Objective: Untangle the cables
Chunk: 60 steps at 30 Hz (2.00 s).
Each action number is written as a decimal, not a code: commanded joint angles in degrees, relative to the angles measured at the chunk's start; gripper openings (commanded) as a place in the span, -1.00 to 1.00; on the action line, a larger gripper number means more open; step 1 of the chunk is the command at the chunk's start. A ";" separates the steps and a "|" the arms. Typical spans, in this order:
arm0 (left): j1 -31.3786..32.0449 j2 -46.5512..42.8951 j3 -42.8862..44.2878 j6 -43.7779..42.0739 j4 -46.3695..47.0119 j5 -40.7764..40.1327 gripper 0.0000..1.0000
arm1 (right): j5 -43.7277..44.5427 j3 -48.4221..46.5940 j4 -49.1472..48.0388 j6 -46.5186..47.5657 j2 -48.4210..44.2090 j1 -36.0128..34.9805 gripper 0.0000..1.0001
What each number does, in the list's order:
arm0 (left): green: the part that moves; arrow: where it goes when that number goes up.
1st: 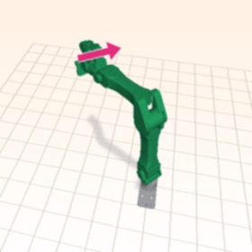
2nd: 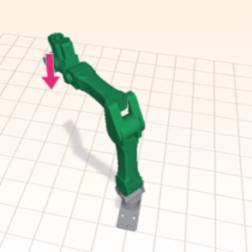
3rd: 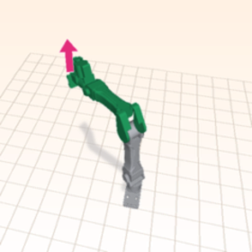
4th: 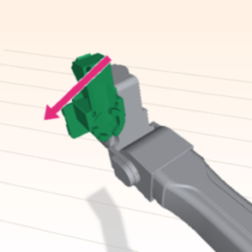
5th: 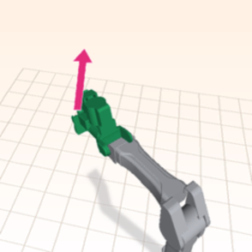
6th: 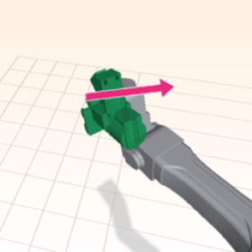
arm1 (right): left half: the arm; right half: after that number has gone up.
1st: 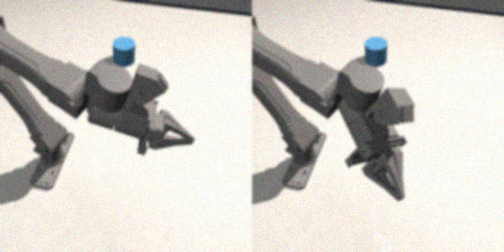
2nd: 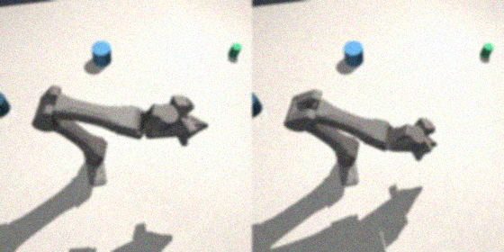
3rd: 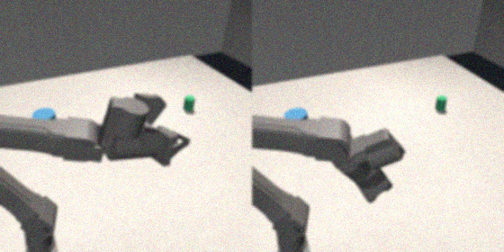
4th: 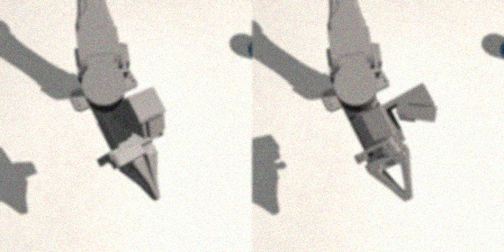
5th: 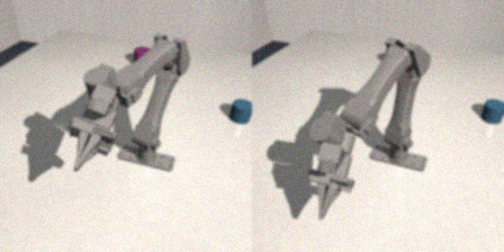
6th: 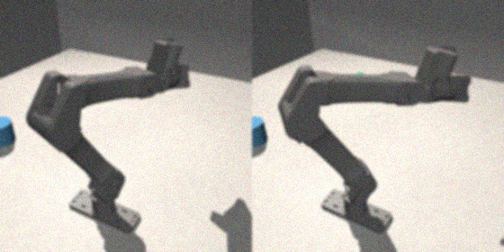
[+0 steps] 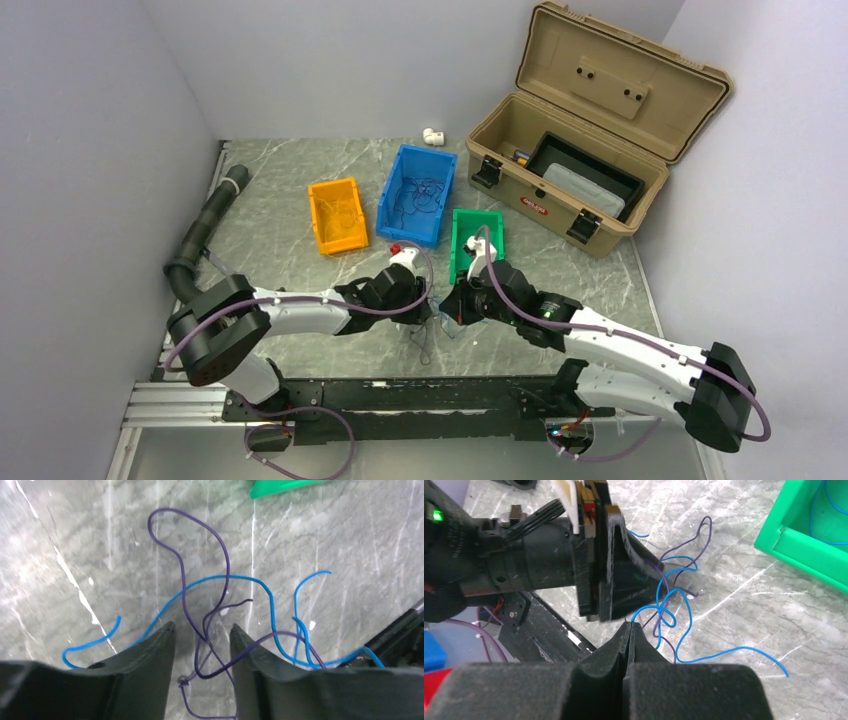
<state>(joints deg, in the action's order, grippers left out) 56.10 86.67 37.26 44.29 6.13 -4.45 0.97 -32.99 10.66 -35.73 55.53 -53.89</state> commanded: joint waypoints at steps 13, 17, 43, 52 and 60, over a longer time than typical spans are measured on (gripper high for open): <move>-9.13 -20.37 -5.61 -6.60 -6.04 -2.14 -1.00 | 32.49 -12.17 27.50 -3.52 -10.30 4.27 -1.00; -17.79 -31.86 -9.17 -7.41 -9.40 3.69 -1.00 | 33.85 -14.52 29.73 -1.27 -13.11 11.42 -1.00; -24.19 -34.46 15.79 -26.25 -30.04 38.60 -1.00 | -15.36 3.26 -25.05 24.74 -1.65 -3.00 0.67; -23.23 -34.04 20.41 -25.64 -31.74 41.38 -1.00 | -13.91 0.54 -32.11 26.54 5.22 -4.28 0.75; -21.44 -32.99 23.50 -24.41 -30.99 42.71 -1.00 | -10.19 -0.10 -40.89 25.50 11.58 -4.51 0.72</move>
<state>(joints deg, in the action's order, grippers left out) 34.00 53.15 57.39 19.25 -26.00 35.83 -11.66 -30.35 -21.15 -10.63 64.51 -58.08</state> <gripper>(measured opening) 0.020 0.882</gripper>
